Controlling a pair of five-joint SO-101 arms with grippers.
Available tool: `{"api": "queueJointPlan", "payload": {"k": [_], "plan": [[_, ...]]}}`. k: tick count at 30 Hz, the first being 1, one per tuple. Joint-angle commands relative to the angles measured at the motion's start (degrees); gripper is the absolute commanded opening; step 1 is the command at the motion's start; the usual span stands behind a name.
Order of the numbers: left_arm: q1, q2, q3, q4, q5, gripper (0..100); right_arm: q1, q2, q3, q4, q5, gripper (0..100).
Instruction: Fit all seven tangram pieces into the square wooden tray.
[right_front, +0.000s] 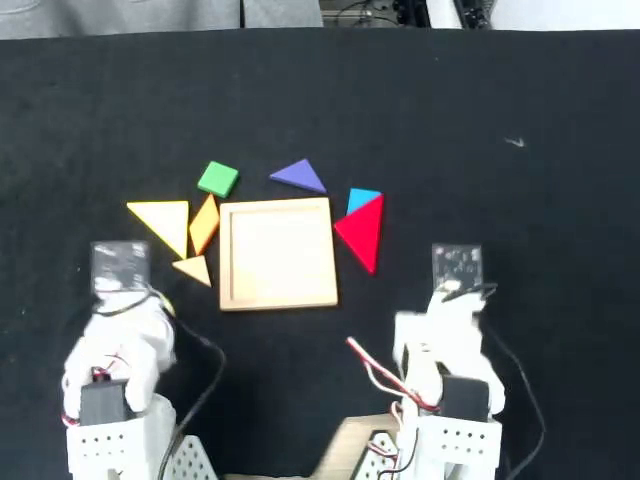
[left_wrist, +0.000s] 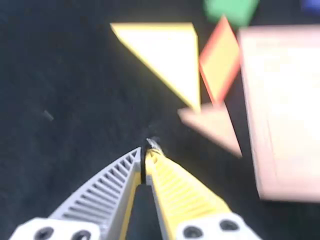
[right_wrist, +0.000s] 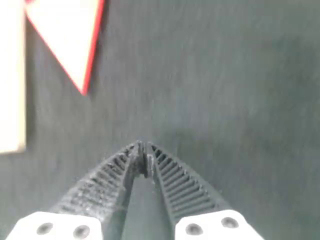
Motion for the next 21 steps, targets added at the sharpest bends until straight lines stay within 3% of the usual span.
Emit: {"api": "queueJointPlan", "payload": {"k": [1,6,9,12,15,21], "plan": [[-4.00,-0.62,-2.33,-3.25,-1.76,3,-0.35,-4.97,-0.22,-15.47,0.53,1.5],[-1.36,-0.70,-0.40,-11.16,-16.00,3,-0.18,-4.97,-0.22,-28.66,0.62,1.5],[-0.66,-0.70,0.04,-15.82,-20.40,3,-0.35,-4.97,-0.22,-34.46,0.62,1.5],[-0.57,-0.70,-2.07,-18.64,-17.76,3,-0.35,-4.97,-0.22,-38.07,2.99,1.5],[-1.19,-0.70,-6.81,-18.64,-12.92,3,-0.09,-4.97,-0.22,-40.53,10.20,1.5],[3.21,-0.18,-18.59,-9.41,-8.62,3,-0.35,-4.88,-3.03,-40.70,19.60,1.5]]}}
